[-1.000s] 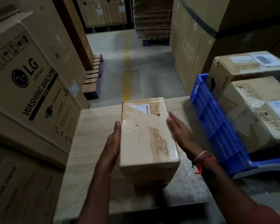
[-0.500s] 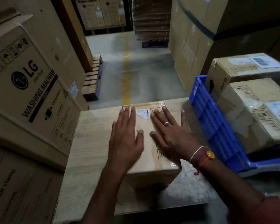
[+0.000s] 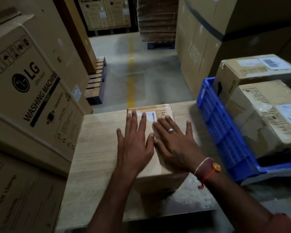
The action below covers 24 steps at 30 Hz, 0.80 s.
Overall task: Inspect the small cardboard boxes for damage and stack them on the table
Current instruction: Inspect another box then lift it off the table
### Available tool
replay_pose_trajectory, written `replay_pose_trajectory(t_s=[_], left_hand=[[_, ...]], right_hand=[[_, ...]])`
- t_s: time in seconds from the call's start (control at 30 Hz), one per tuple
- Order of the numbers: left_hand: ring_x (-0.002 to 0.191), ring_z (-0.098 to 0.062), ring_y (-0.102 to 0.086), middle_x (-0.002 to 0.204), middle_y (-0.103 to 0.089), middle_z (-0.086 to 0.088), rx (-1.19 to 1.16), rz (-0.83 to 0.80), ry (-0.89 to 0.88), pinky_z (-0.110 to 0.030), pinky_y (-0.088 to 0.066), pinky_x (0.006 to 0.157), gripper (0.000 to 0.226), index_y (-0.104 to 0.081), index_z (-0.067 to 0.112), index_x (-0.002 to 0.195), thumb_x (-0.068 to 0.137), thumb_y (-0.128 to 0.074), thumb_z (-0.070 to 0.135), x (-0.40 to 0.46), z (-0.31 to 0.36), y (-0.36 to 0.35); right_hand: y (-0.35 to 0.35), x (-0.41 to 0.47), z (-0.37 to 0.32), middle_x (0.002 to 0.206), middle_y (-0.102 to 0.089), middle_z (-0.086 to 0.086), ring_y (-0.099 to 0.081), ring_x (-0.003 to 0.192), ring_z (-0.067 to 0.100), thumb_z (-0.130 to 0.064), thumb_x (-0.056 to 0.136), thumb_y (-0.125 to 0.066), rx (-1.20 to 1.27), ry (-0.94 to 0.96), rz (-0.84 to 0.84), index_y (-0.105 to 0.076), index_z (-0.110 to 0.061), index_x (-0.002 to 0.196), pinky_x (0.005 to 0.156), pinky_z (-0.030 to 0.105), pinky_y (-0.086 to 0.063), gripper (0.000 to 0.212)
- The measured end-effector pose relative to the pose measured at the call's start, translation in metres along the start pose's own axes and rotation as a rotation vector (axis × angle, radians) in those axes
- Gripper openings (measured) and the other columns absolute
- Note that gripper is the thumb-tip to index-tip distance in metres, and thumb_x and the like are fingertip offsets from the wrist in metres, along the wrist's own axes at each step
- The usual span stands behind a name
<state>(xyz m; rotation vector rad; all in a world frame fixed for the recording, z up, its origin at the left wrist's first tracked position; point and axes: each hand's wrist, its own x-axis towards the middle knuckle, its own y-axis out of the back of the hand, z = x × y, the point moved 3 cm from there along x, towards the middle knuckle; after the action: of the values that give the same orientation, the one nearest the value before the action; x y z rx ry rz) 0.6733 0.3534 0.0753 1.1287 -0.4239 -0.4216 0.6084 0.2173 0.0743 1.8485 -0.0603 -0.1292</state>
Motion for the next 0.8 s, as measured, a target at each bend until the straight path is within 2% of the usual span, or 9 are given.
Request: replay_pose_trajectory(t_s=[0.13, 0.23, 0.27, 0.33, 0.37, 0.43, 0.47, 0.53, 0.8], left_hand=[[0.157, -0.016, 0.005, 0.170, 0.013, 0.009, -0.096, 0.040, 0.118, -0.056, -0.032, 0.118, 0.070, -0.013, 0.036, 0.162, 0.100, -0.042, 0.053, -0.005, -0.006, 0.000], [0.155, -0.024, -0.017, 0.170, 0.009, 0.009, -0.192, 0.051, 0.228, -0.051, -0.037, 0.112, 0.081, -0.005, 0.036, 0.161, 0.097, -0.049, 0.059, -0.012, -0.004, 0.002], [0.152, -0.027, -0.026, 0.171, 0.003, 0.006, -0.220, 0.047, 0.273, -0.051, -0.038, 0.111, 0.086, -0.002, 0.037, 0.161, 0.095, -0.050, 0.062, -0.014, -0.006, 0.001], [0.141, -0.032, -0.043, 0.167, -0.025, -0.001, -0.319, 0.016, 0.390, -0.049, -0.041, 0.109, 0.093, -0.004, 0.037, 0.160, 0.089, -0.054, 0.071, -0.016, -0.015, -0.001], [0.134, -0.032, -0.051, 0.158, -0.042, -0.002, -0.390, 0.005, 0.430, -0.047, -0.044, 0.108, 0.094, -0.011, 0.037, 0.159, 0.085, -0.055, 0.076, -0.018, -0.021, -0.002], [0.122, -0.028, -0.059, 0.140, -0.060, 0.002, -0.474, 0.013, 0.433, -0.044, -0.050, 0.100, 0.088, -0.026, 0.038, 0.153, 0.081, -0.058, 0.078, -0.021, -0.027, -0.002], [0.118, -0.026, -0.061, 0.136, -0.062, 0.005, -0.487, 0.023, 0.420, -0.042, -0.052, 0.098, 0.084, -0.030, 0.038, 0.150, 0.082, -0.060, 0.076, -0.023, -0.028, 0.000], [0.116, -0.023, -0.063, 0.132, -0.063, 0.007, -0.505, 0.038, 0.404, -0.041, -0.053, 0.096, 0.079, -0.034, 0.039, 0.148, 0.082, -0.062, 0.074, -0.026, -0.027, 0.002], [0.109, -0.015, -0.065, 0.120, -0.064, 0.017, -0.552, 0.144, 0.344, -0.037, -0.055, 0.092, 0.076, -0.038, 0.042, 0.144, 0.080, -0.068, 0.070, -0.032, -0.027, 0.009]], right_hand=[[-0.001, 0.009, 0.000, 0.171, 0.008, -0.012, 0.019, 0.156, 0.012, -0.049, 0.109, -0.019, 0.069, -0.010, 0.019, -0.005, -0.033, 0.164, 0.119, 0.073, -0.005, 0.060], [-0.005, 0.000, 0.003, 0.172, 0.007, -0.011, 0.019, 0.156, 0.012, -0.049, 0.107, -0.028, 0.136, -0.036, 0.112, -0.009, -0.035, 0.164, 0.120, 0.072, -0.009, 0.062], [-0.005, -0.003, 0.004, 0.171, 0.012, -0.010, 0.022, 0.156, 0.013, -0.051, 0.106, -0.032, 0.172, -0.062, 0.139, -0.007, -0.036, 0.164, 0.120, 0.071, -0.008, 0.065], [-0.005, -0.009, 0.004, 0.169, 0.024, -0.010, 0.021, 0.156, 0.019, -0.056, 0.103, -0.041, 0.277, -0.123, 0.174, 0.001, -0.039, 0.163, 0.120, 0.067, -0.011, 0.075], [-0.005, -0.012, 0.003, 0.169, 0.025, -0.010, 0.012, 0.158, 0.023, -0.056, 0.101, -0.046, 0.348, -0.149, 0.183, 0.001, -0.039, 0.163, 0.121, 0.063, -0.018, 0.080], [-0.004, -0.015, 0.001, 0.171, 0.019, -0.007, -0.025, 0.154, 0.030, -0.055, 0.099, -0.054, 0.446, -0.162, 0.202, -0.005, -0.037, 0.163, 0.115, 0.046, -0.037, 0.083], [-0.004, -0.016, -0.001, 0.171, 0.016, -0.006, -0.039, 0.147, 0.030, -0.054, 0.099, -0.056, 0.455, -0.155, 0.211, -0.009, -0.037, 0.163, 0.109, 0.040, -0.041, 0.081], [-0.003, -0.019, -0.002, 0.172, 0.015, -0.005, -0.048, 0.140, 0.027, -0.052, 0.098, -0.057, 0.459, -0.134, 0.226, -0.015, -0.039, 0.162, 0.104, 0.035, -0.042, 0.077], [0.002, -0.028, -0.006, 0.173, 0.006, -0.007, -0.046, 0.141, 0.017, -0.041, 0.095, -0.068, 0.556, -0.062, 0.318, -0.018, -0.044, 0.161, 0.098, 0.022, -0.037, 0.083]])
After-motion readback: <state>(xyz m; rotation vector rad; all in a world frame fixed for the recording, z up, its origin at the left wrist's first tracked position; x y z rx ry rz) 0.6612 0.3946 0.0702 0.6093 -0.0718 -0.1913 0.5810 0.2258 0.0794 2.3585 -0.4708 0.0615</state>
